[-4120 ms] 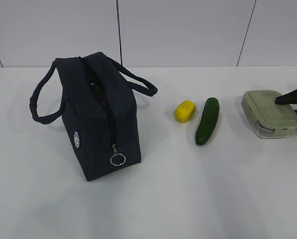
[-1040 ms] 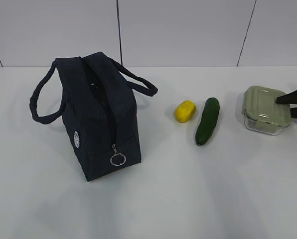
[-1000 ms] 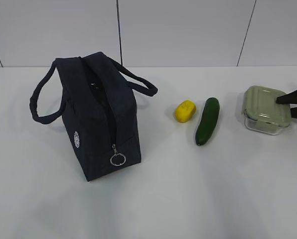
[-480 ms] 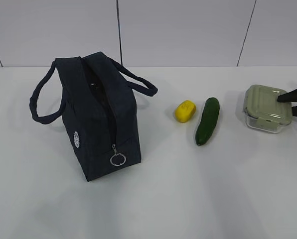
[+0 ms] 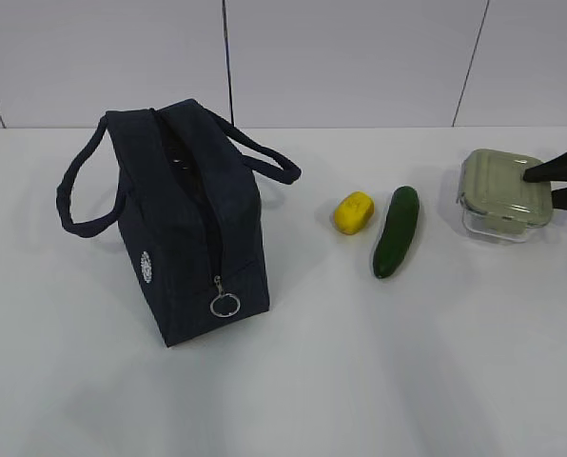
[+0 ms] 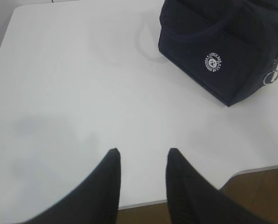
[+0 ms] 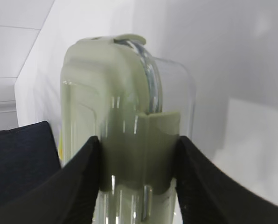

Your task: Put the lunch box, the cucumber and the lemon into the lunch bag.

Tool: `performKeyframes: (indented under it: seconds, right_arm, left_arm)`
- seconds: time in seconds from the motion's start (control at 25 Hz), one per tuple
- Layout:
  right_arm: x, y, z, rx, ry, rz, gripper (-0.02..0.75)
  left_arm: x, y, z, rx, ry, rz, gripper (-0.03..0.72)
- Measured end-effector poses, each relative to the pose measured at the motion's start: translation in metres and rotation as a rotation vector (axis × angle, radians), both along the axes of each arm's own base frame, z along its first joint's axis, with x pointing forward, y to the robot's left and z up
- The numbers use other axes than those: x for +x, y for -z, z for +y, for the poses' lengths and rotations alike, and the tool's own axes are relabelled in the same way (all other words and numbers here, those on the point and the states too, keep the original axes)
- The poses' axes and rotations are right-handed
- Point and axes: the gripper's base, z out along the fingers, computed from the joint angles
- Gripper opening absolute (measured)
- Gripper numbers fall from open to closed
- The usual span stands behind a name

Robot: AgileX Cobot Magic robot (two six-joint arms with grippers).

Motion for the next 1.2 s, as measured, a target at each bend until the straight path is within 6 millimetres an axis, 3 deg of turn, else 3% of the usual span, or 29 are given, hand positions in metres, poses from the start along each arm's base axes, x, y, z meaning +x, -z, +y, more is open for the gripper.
performKeyframes:
  seconds: [0.4,0.68,1.0,1.2]
  right_arm:
    - [0.003,-0.035,0.016,-0.013,-0.017,-0.046,0.351]
    - [0.003,-0.061,0.026,-0.018,-0.021,-0.089,0.351]
    - [0.006,-0.082,0.051,-0.017,-0.069,-0.123,0.351]
    - [0.007,-0.089,0.062,-0.006,-0.083,-0.125,0.351]
  left_arm:
    - [0.007,-0.002,0.0,0.006,-0.002,0.041,0.241]
    - [0.024,-0.037,-0.001,0.005,-0.004,0.039,0.242]
    - [0.075,-0.07,-0.013,-0.091,0.04,0.129,0.36]
    - [0.129,-0.074,-0.031,-0.326,0.078,0.183,0.381]
